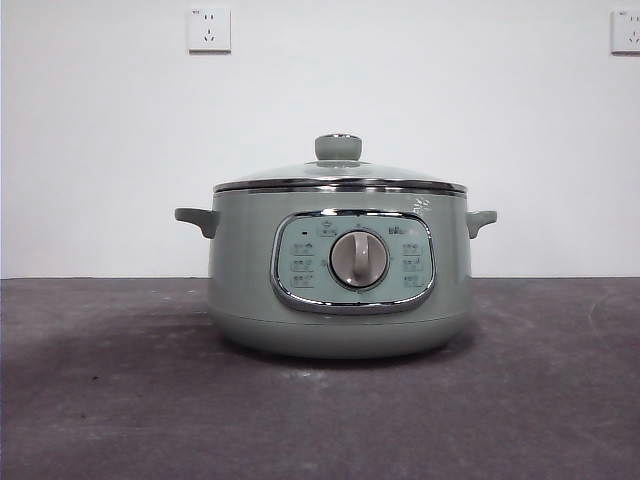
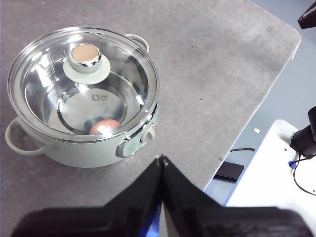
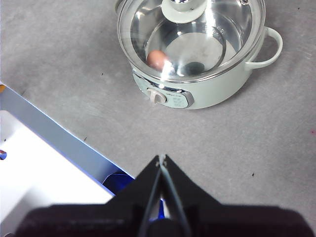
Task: Pick up the egg,open the lid,put the egg in the pot,close the lid
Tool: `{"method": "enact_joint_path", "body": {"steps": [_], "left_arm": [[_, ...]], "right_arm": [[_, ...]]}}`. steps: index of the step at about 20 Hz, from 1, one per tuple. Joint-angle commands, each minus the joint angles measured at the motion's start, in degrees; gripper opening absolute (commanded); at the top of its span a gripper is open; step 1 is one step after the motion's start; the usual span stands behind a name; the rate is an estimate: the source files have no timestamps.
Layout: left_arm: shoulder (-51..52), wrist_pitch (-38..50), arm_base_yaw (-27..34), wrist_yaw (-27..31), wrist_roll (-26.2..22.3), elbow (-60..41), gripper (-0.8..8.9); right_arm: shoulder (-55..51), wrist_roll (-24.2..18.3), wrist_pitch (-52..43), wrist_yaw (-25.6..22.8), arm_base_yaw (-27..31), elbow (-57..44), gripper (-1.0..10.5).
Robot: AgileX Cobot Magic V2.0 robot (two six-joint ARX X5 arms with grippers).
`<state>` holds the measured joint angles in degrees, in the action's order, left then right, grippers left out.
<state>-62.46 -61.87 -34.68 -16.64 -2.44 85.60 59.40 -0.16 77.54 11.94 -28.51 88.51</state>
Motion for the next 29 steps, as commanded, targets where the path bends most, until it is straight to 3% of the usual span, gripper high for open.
{"method": "enact_joint_path", "body": {"steps": [1,4,6,10,14,18,22,29], "left_arm": [[-0.13,0.50,-0.13,0.07,-0.17,-0.02,-0.03],[-0.02,0.42,-0.44,-0.11,-0.35,-0.02,-0.03],[1.14,1.73,1.05,2.12,-3.85,-0.04,-0.03],[6.75,19.65,10.99,1.86,-9.44,-4.22,-0.03],[20.17,48.06,23.17,2.08,-9.46,-25.31,-0.03],[34.49,62.47,30.01,13.64,-9.44,-48.11,-0.03],[44.41,64.00,32.63,18.01,-9.38,-64.30,-0.03],[56.46,63.89,35.19,18.12,-9.20,-80.87,-0.03]], "right_arm": [[-0.15,0.68,0.76,-0.09,-0.04,-0.04,0.0],[-0.17,0.68,0.76,-0.09,-0.04,-0.04,0.0],[-0.17,0.66,0.74,-0.11,-0.04,-0.04,0.0],[-0.20,0.68,0.76,-0.09,-0.04,-0.04,0.0],[-0.20,0.68,0.76,-0.11,-0.04,-0.04,0.0],[-0.20,0.68,0.76,-0.09,-0.04,-0.04,0.0],[-0.33,0.68,0.76,-0.09,-0.04,-0.04,0.0],[-0.44,0.68,0.76,-0.11,-0.04,-0.04,0.0]]}}
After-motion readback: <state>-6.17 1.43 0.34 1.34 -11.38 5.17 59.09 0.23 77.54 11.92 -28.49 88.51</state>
